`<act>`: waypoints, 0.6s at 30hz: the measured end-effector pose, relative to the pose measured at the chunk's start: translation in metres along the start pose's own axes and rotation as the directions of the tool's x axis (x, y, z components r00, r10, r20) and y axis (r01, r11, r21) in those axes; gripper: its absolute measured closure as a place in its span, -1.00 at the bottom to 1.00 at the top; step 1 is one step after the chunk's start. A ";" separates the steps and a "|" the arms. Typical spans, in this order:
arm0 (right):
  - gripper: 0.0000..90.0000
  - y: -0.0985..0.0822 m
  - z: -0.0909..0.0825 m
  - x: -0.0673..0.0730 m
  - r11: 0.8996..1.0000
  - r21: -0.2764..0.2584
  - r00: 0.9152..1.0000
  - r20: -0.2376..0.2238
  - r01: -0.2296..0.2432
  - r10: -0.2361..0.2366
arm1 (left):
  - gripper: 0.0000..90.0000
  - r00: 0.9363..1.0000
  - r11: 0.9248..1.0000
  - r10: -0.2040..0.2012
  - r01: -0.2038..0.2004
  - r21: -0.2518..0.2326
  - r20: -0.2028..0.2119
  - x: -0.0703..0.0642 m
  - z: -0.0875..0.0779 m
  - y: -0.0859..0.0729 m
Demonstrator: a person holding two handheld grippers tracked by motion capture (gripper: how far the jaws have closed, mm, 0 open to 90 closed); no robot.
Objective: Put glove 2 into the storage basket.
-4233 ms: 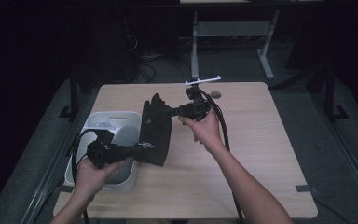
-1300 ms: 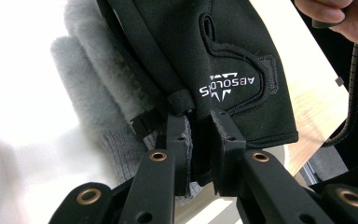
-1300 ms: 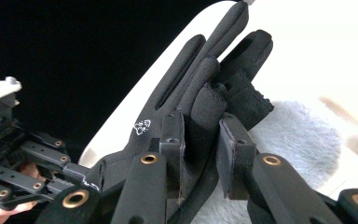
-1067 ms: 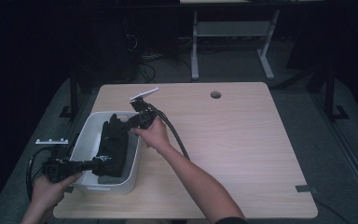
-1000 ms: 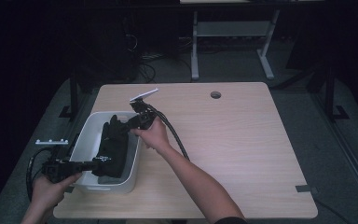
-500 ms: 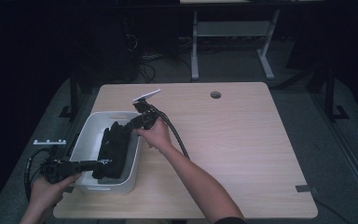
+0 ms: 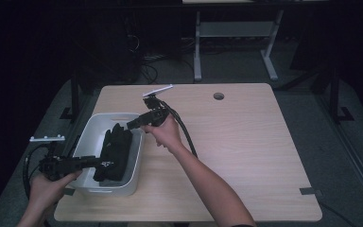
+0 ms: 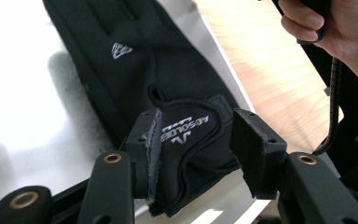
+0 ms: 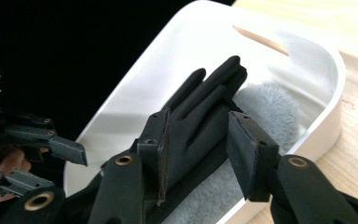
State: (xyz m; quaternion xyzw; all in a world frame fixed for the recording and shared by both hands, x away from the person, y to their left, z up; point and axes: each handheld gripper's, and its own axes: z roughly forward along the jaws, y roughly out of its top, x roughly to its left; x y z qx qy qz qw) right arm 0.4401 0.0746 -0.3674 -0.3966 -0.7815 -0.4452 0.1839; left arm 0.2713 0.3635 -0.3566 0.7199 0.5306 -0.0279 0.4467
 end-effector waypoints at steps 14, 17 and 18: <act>0.24 -0.003 -0.032 -0.003 0.998 -0.060 1.000 -0.024 0.008 -0.010 | 0.10 0.997 0.997 0.070 -0.070 0.007 0.006 -0.024 0.007 0.017; 0.23 -0.004 -0.037 -0.004 0.998 -0.070 1.000 -0.028 0.009 -0.011 | 0.09 0.997 0.997 0.079 -0.079 0.010 0.009 -0.029 0.009 0.021; 0.22 -0.005 -0.041 -0.005 0.997 -0.080 1.000 -0.029 0.009 -0.011 | 0.09 0.996 0.996 0.090 -0.090 0.011 0.010 -0.033 0.011 0.024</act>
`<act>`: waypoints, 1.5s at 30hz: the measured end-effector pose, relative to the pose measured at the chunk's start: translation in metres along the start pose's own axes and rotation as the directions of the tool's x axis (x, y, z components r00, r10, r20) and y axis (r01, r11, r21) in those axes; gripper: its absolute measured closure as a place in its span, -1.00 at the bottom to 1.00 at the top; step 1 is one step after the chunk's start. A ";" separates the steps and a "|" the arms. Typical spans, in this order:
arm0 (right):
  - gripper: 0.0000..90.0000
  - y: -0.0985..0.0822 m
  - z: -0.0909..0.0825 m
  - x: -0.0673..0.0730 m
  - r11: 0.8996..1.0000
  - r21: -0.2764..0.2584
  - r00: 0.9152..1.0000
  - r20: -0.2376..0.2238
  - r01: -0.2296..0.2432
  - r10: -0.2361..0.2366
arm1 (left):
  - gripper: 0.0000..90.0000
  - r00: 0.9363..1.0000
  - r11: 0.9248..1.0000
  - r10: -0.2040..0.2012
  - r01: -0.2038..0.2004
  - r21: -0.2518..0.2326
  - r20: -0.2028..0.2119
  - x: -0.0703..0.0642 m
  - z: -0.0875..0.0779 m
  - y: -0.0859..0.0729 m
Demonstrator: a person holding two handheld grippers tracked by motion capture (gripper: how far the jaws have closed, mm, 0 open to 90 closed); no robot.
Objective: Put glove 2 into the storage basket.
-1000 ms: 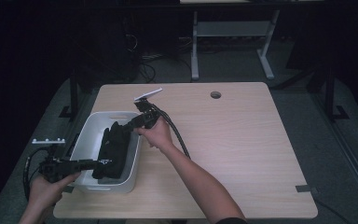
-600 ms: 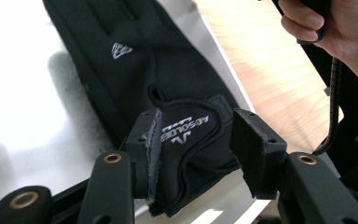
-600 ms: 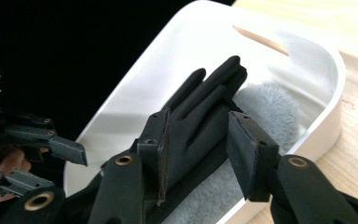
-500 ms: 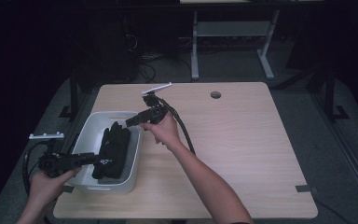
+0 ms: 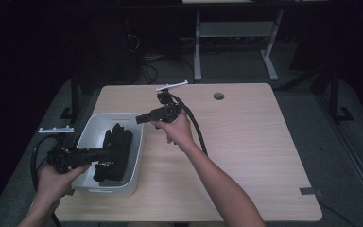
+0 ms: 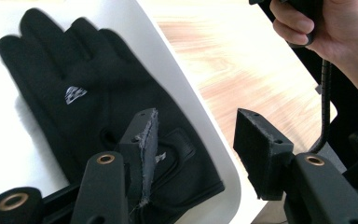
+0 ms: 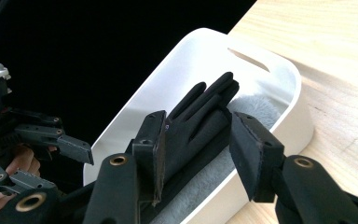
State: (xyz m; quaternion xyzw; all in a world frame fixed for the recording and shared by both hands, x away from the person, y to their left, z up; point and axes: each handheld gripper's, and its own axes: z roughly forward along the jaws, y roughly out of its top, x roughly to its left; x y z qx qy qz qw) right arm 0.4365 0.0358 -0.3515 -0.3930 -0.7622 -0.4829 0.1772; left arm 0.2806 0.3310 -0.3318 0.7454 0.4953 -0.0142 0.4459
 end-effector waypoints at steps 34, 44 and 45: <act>0.16 -0.025 -0.089 -0.028 0.997 -0.066 0.999 0.032 -0.029 0.032 | -0.14 0.987 0.989 0.133 -0.138 0.054 0.090 -0.061 0.062 0.037; 0.14 -0.036 -0.109 -0.038 0.995 -0.089 0.997 0.045 -0.051 0.055 | -0.18 0.984 0.987 0.142 -0.149 0.057 0.111 -0.071 0.075 0.040; 0.14 -0.038 -0.112 -0.039 0.994 -0.092 0.997 0.044 -0.055 0.060 | -0.18 0.984 0.987 0.142 -0.149 0.057 0.111 -0.071 0.075 0.040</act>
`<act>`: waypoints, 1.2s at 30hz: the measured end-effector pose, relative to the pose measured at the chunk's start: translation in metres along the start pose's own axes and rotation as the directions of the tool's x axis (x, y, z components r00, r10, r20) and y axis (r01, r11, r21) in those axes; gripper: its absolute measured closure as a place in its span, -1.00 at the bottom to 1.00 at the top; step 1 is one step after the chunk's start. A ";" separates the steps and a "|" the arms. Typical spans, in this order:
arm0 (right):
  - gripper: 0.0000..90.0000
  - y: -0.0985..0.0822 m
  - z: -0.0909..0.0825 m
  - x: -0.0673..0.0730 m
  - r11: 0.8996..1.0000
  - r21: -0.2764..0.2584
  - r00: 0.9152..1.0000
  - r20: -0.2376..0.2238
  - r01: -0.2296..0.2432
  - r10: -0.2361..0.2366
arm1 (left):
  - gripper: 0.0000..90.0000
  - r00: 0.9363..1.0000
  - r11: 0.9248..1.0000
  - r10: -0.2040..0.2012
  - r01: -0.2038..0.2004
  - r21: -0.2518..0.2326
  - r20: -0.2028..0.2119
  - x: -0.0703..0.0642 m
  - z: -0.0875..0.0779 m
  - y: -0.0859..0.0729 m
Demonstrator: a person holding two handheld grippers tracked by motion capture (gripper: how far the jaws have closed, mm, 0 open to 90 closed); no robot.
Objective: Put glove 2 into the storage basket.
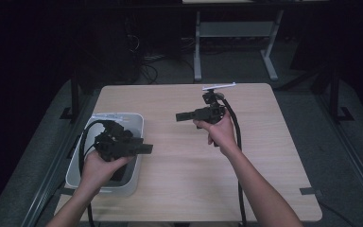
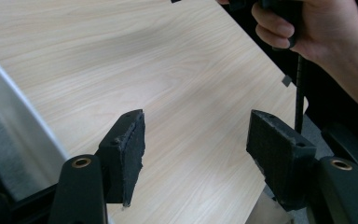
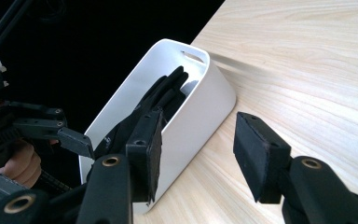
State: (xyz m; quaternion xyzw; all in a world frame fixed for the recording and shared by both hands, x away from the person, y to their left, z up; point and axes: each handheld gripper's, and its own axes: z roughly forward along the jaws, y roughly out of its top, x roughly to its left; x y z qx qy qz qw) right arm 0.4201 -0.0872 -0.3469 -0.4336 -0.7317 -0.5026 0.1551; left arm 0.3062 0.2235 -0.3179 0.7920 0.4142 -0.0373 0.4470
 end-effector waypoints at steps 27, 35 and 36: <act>0.13 -0.028 -0.064 -0.029 0.997 -0.062 0.997 0.060 -0.047 0.050 | -0.35 0.996 0.997 0.073 -0.075 0.026 0.049 -0.038 0.044 0.013; 0.13 -0.039 -0.079 -0.035 0.995 -0.077 0.995 0.073 -0.056 0.062 | -0.37 0.995 0.996 0.083 -0.085 0.029 0.062 -0.045 0.057 0.013; 0.13 -0.039 -0.079 -0.035 0.995 -0.077 0.995 0.073 -0.056 0.062 | -0.37 0.995 0.996 0.083 -0.085 0.029 0.062 -0.045 0.057 0.013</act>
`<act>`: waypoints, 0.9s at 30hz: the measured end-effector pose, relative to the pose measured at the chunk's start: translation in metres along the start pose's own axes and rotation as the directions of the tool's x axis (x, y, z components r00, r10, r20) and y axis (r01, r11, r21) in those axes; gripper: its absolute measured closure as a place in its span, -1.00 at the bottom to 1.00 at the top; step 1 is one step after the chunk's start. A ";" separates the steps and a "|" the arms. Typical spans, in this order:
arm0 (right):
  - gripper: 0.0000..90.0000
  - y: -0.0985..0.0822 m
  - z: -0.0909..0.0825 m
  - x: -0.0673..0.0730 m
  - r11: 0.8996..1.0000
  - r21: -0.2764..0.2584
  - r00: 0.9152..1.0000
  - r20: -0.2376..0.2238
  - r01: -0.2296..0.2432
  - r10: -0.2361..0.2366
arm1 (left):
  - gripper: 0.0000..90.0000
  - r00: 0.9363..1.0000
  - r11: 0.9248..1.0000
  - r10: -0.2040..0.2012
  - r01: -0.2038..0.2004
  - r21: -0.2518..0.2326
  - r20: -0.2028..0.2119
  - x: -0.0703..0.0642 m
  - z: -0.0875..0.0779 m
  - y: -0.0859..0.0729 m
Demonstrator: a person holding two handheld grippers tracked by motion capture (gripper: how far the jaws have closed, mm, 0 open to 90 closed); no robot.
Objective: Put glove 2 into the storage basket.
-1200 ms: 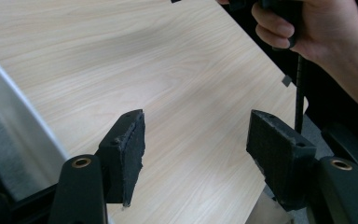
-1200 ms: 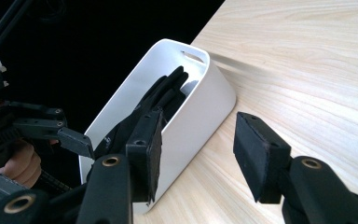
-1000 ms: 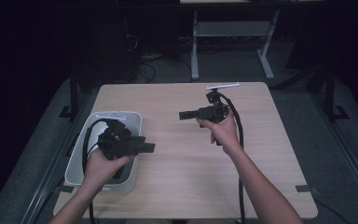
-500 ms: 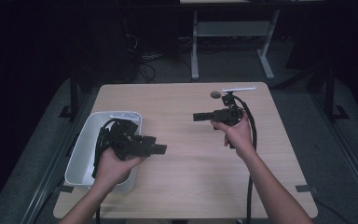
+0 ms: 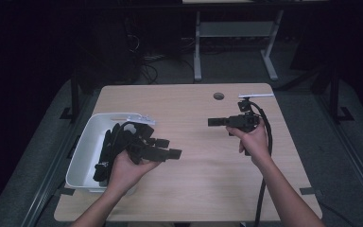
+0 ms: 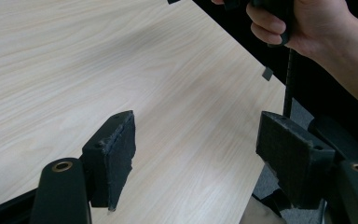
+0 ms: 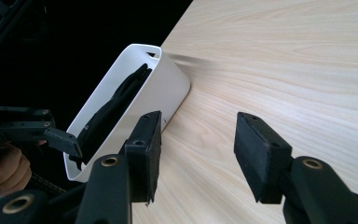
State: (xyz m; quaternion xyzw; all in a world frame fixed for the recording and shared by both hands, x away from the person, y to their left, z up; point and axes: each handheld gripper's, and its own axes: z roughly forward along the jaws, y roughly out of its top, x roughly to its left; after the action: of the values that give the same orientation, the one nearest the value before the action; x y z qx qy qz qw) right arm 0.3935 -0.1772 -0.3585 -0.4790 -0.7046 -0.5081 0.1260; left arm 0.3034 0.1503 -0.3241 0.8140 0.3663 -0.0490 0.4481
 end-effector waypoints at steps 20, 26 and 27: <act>0.12 -0.027 -0.032 -0.024 0.999 -0.026 0.999 0.032 -0.043 0.044 | -0.39 1.000 1.000 0.023 -0.023 0.006 0.018 -0.015 0.036 -0.007; 0.11 -0.042 -0.047 -0.035 0.996 -0.041 0.996 0.040 -0.074 0.075 | -0.39 0.999 0.999 0.035 -0.036 0.013 0.040 -0.025 0.050 -0.009; 0.11 -0.042 -0.047 -0.035 0.996 -0.041 0.996 0.040 -0.074 0.075 | -0.39 0.999 0.999 0.035 -0.036 0.013 0.040 -0.025 0.050 -0.009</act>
State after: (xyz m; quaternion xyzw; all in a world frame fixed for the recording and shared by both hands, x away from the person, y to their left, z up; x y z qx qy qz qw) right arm 0.3630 -0.2364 -0.3858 -0.5177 -0.6785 -0.5070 0.1208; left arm 0.2923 0.1016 -0.3496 0.8223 0.3422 -0.0599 0.4506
